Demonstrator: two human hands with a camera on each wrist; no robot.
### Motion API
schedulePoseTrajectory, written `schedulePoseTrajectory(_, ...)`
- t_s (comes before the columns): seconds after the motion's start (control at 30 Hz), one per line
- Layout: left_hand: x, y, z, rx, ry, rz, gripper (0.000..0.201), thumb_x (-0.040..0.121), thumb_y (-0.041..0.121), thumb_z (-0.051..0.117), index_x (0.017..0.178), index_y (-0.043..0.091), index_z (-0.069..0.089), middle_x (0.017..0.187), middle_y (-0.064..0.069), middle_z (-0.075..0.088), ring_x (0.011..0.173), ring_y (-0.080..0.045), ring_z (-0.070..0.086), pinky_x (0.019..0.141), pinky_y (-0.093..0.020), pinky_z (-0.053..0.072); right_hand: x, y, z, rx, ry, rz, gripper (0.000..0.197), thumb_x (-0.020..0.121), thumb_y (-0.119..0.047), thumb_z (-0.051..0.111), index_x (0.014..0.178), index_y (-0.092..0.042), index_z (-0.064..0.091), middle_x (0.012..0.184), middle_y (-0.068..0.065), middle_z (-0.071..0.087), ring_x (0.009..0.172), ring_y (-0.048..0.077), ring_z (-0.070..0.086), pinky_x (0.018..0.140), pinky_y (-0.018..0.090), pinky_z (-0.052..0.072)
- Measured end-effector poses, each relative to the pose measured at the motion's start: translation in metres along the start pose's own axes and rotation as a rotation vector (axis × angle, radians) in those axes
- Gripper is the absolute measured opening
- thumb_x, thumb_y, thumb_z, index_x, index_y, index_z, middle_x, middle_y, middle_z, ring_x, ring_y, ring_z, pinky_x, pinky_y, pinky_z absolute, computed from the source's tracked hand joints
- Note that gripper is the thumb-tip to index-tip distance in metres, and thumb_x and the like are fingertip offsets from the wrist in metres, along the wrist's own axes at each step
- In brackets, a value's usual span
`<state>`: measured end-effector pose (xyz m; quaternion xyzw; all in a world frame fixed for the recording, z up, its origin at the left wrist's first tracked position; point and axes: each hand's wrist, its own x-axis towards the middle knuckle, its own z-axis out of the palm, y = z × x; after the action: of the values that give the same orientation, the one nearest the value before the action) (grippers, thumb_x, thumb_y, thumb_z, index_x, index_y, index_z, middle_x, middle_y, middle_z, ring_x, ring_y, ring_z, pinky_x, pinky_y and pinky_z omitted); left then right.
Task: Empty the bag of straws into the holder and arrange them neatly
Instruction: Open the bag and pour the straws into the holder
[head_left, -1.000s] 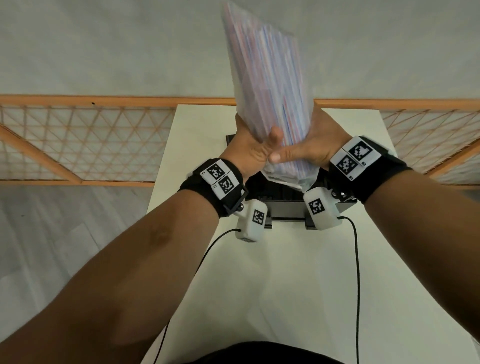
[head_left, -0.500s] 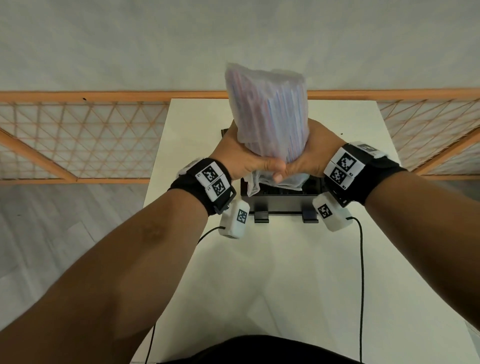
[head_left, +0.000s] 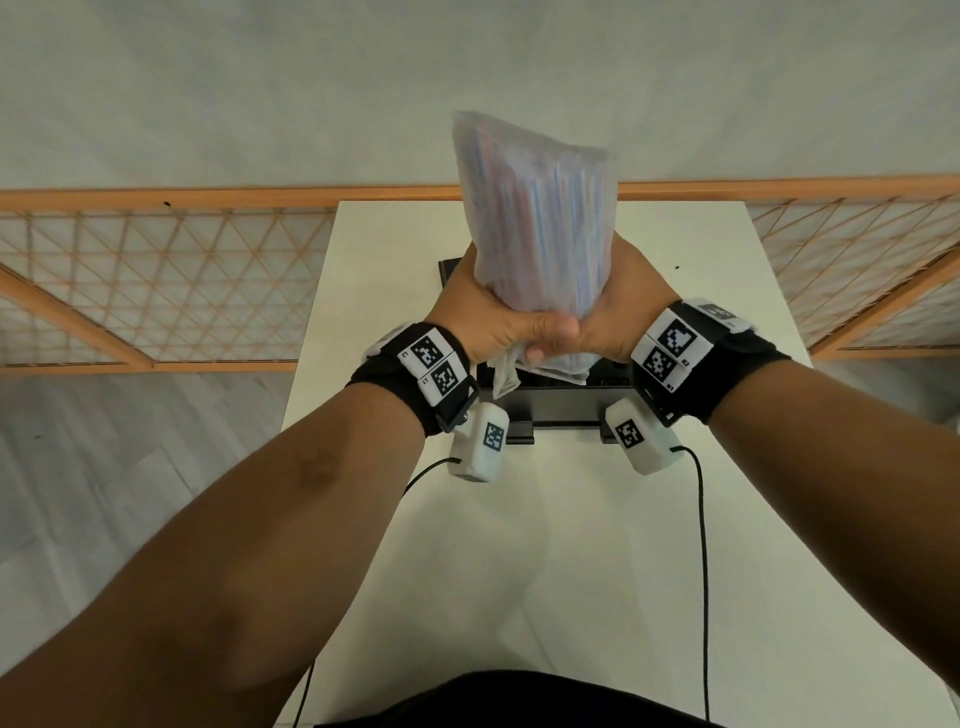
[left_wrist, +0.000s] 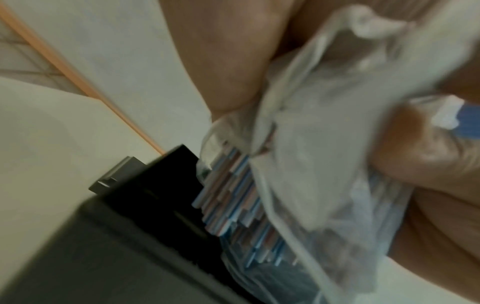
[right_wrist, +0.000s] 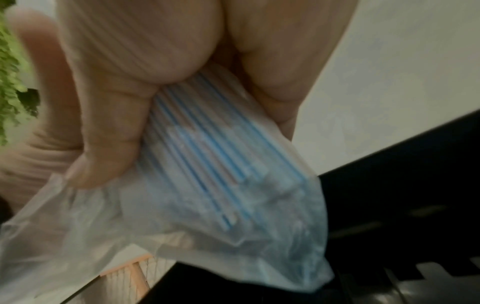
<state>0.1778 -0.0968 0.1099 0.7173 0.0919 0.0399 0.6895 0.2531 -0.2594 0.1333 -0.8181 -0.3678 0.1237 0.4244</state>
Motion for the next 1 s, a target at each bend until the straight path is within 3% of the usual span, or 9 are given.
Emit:
schedulePoseTrajectory(0.13, -0.008, -0.004, -0.009, 0.080, -0.058, -0.013, 0.113, 0.037, 0.034, 0.103, 0.136, 0.018, 0.052, 0.131, 0.004, 0.065, 0.128, -0.012, 0.056, 0.103, -0.043, 0.053, -0.008, 0.013, 0.002, -0.010, 0.011, 0.060, 0.118, 0.037, -0.043, 0.098, 0.139, -0.020, 0.043, 0.123, -0.016, 0.054, 0.116, 0.002, 0.049, 0.088, -0.001, 0.033)
schedulePoseTrajectory(0.27, -0.012, -0.011, -0.026, 0.042, -0.109, 0.021, 0.108, 0.049, 0.021, 0.102, 0.142, 0.013, 0.048, 0.139, -0.007, 0.060, 0.133, -0.023, 0.054, 0.104, -0.053, 0.050, -0.017, 0.018, -0.007, 0.027, -0.021, 0.135, 0.113, 0.039, -0.040, 0.099, 0.137, -0.026, 0.045, 0.127, -0.010, 0.060, 0.116, 0.009, 0.059, 0.095, 0.034, 0.053)
schedulePoseTrajectory(0.33, -0.015, -0.008, -0.027, 0.013, -0.104, 0.030, 0.093, 0.052, 0.009, 0.098, 0.134, 0.006, 0.056, 0.131, -0.012, 0.066, 0.126, -0.023, 0.061, 0.103, -0.052, 0.052, -0.018, 0.015, -0.010, 0.034, -0.009, 0.143, 0.114, 0.038, -0.046, 0.097, 0.137, -0.025, 0.044, 0.127, -0.008, 0.060, 0.115, 0.011, 0.060, 0.094, 0.041, 0.054)
schedulePoseTrajectory(0.43, -0.012, 0.003, -0.020, 0.030, -0.077, 0.026, 0.083, 0.046, 0.016, 0.099, 0.121, 0.007, 0.066, 0.117, -0.008, 0.074, 0.115, -0.021, 0.068, 0.098, -0.051, 0.055, -0.013, 0.007, -0.013, -0.015, -0.023, 0.099, 0.121, 0.041, -0.050, 0.096, 0.143, -0.026, 0.037, 0.136, -0.010, 0.054, 0.126, 0.009, 0.051, 0.103, 0.034, 0.044)
schedulePoseTrajectory(0.57, -0.006, 0.011, -0.018, 0.038, -0.148, 0.074, 0.089, 0.050, 0.013, 0.099, 0.130, 0.007, 0.059, 0.125, -0.010, 0.069, 0.124, -0.023, 0.062, 0.103, -0.052, 0.051, -0.007, 0.004, -0.016, -0.102, -0.068, 0.080, 0.108, 0.043, -0.050, 0.097, 0.136, -0.027, 0.046, 0.127, -0.005, 0.057, 0.116, 0.011, 0.053, 0.097, 0.032, 0.046)
schedulePoseTrajectory(0.7, -0.006, 0.012, -0.018, 0.000, -0.222, 0.089, 0.088, 0.053, 0.010, 0.097, 0.132, 0.005, 0.057, 0.128, -0.015, 0.066, 0.126, -0.030, 0.060, 0.104, -0.055, 0.049, -0.005, 0.009, -0.010, -0.054, -0.030, 0.122, 0.135, 0.033, -0.061, 0.094, 0.146, -0.025, 0.029, 0.141, -0.008, 0.045, 0.130, 0.012, 0.044, 0.105, 0.033, 0.040)
schedulePoseTrajectory(0.83, -0.006, 0.014, -0.013, -0.027, -0.183, 0.100, 0.087, 0.053, 0.016, 0.097, 0.129, 0.001, 0.058, 0.125, -0.019, 0.066, 0.123, -0.034, 0.061, 0.101, -0.062, 0.049, -0.005, 0.000, -0.010, -0.021, -0.079, 0.073, 0.117, 0.042, -0.038, 0.099, 0.139, -0.031, 0.034, 0.127, -0.026, 0.046, 0.113, -0.014, 0.045, 0.088, 0.002, 0.036)
schedulePoseTrajectory(0.9, -0.006, 0.015, -0.014, -0.014, -0.177, 0.109, 0.090, 0.053, 0.016, 0.097, 0.132, 0.001, 0.056, 0.126, -0.016, 0.066, 0.124, -0.031, 0.061, 0.103, -0.059, 0.049, -0.004, -0.001, -0.010, -0.033, -0.108, 0.083, 0.112, 0.042, -0.043, 0.098, 0.139, -0.030, 0.042, 0.124, -0.022, 0.053, 0.111, -0.010, 0.051, 0.090, 0.006, 0.039)
schedulePoseTrajectory(1.0, -0.009, 0.017, -0.017, -0.034, -0.188, 0.114, 0.095, 0.052, 0.022, 0.099, 0.134, 0.001, 0.054, 0.129, -0.017, 0.065, 0.126, -0.031, 0.060, 0.106, -0.057, 0.047, -0.003, -0.001, -0.011, -0.040, -0.040, 0.074, 0.127, 0.032, -0.063, 0.094, 0.140, -0.027, 0.039, 0.135, -0.009, 0.053, 0.123, 0.006, 0.051, 0.102, 0.027, 0.046)
